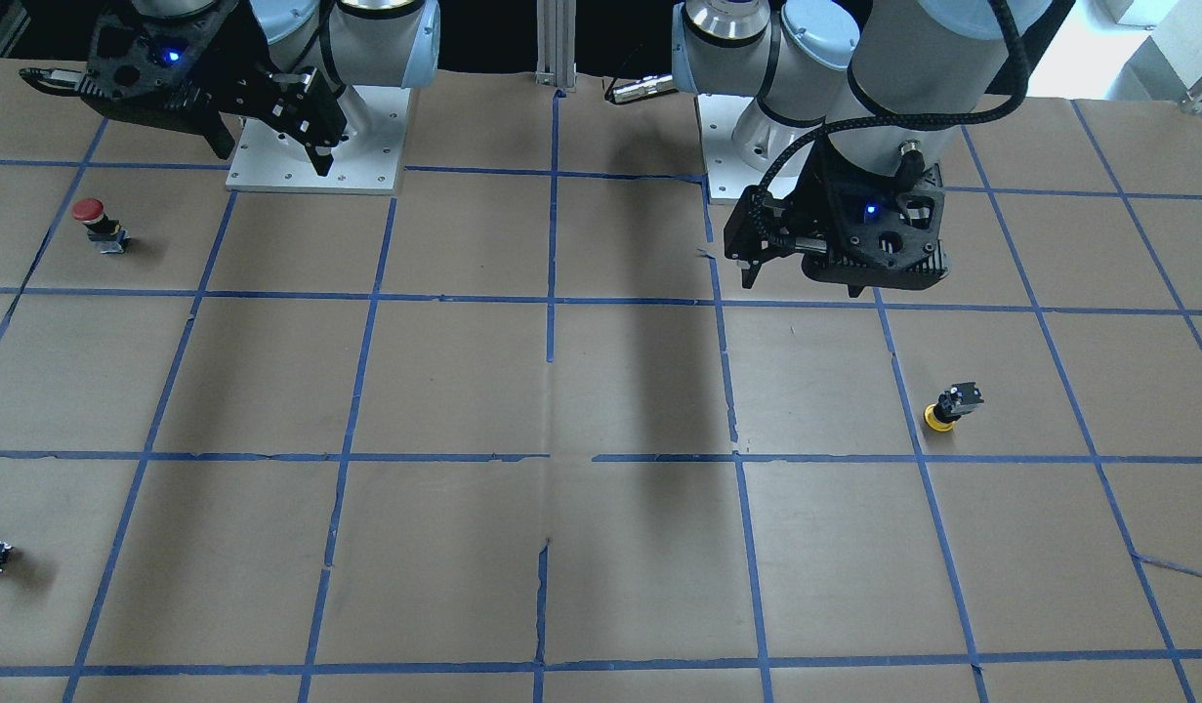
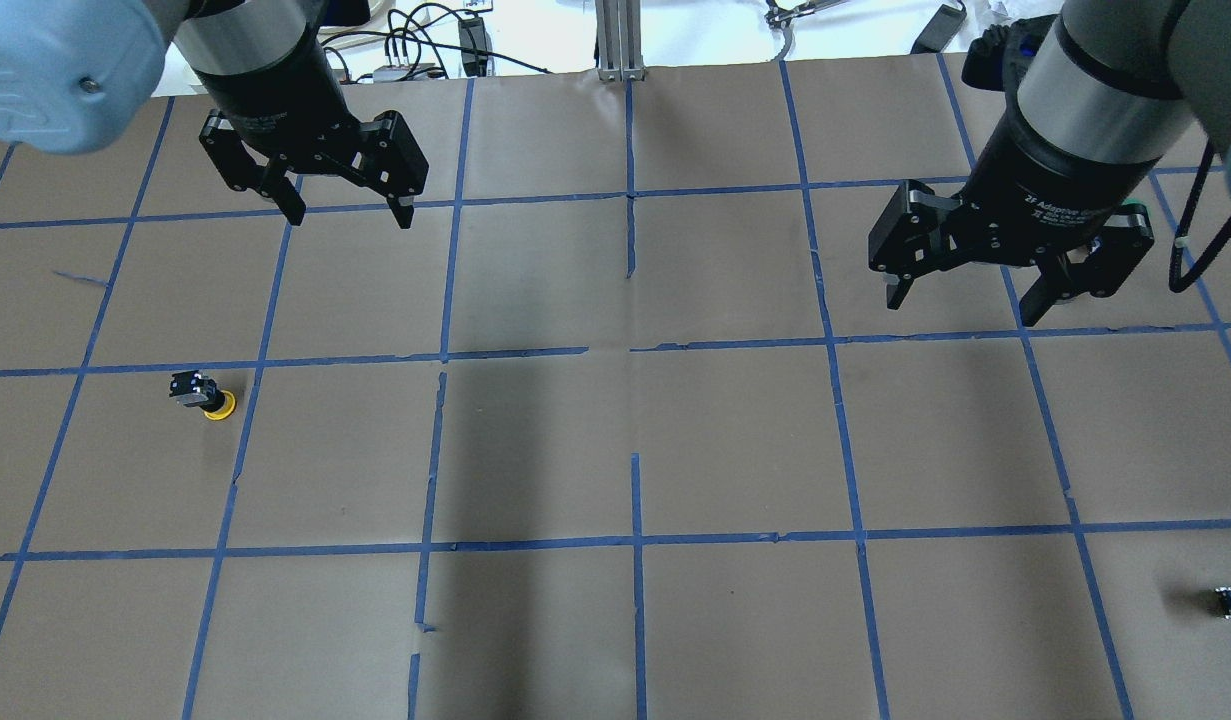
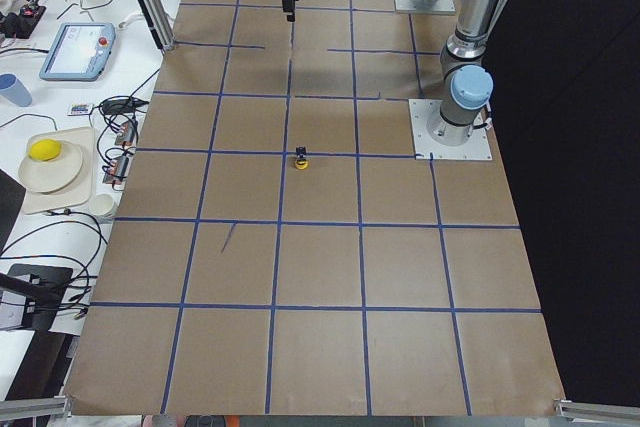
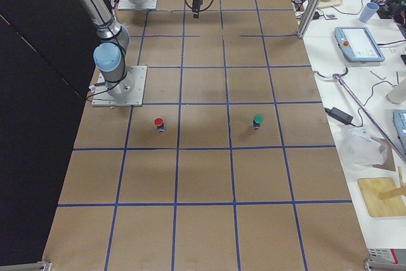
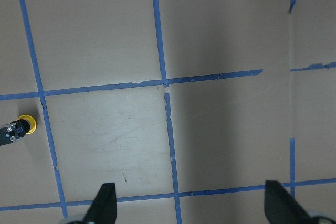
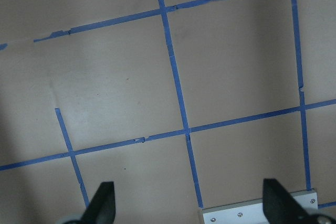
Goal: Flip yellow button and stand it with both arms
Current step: 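Move the left gripper down toward the yellow button lying on its side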
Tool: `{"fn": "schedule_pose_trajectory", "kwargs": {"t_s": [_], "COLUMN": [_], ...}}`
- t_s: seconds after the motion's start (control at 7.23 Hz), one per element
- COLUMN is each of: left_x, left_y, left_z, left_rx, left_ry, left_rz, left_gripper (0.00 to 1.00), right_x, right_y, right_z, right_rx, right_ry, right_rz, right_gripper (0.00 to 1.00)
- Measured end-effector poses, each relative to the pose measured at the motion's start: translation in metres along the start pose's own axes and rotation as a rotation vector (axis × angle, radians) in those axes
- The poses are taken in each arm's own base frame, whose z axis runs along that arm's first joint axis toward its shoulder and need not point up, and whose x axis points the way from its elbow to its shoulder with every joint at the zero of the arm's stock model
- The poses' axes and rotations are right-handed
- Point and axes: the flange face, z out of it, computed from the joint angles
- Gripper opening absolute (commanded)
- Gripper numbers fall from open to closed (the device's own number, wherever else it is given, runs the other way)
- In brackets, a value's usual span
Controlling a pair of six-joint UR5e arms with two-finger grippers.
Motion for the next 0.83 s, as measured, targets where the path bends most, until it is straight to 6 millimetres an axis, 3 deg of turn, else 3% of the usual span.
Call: {"fn": "schedule_pose_trajectory", "kwargs": {"t_s": [0.55, 0.83], "left_x": [-0.006, -0.038], "left_y": [0.003, 0.001], "left_z": [0.011, 0.021], "left_rx": [0.014, 0.008], "left_ry": [0.003, 0.003], "left_rz": [0.022, 0.144], "left_gripper": [1.0, 1.0], "right_x": [0.0, 0.001], "right_y": [0.0, -0.001], "right_z": [0.0, 0.0], "right_rx": [0.0, 0.0], "right_ry": [0.002, 0.003], "right_rz": [-0.002, -0.002], "right_gripper": [1.0, 1.0]}}
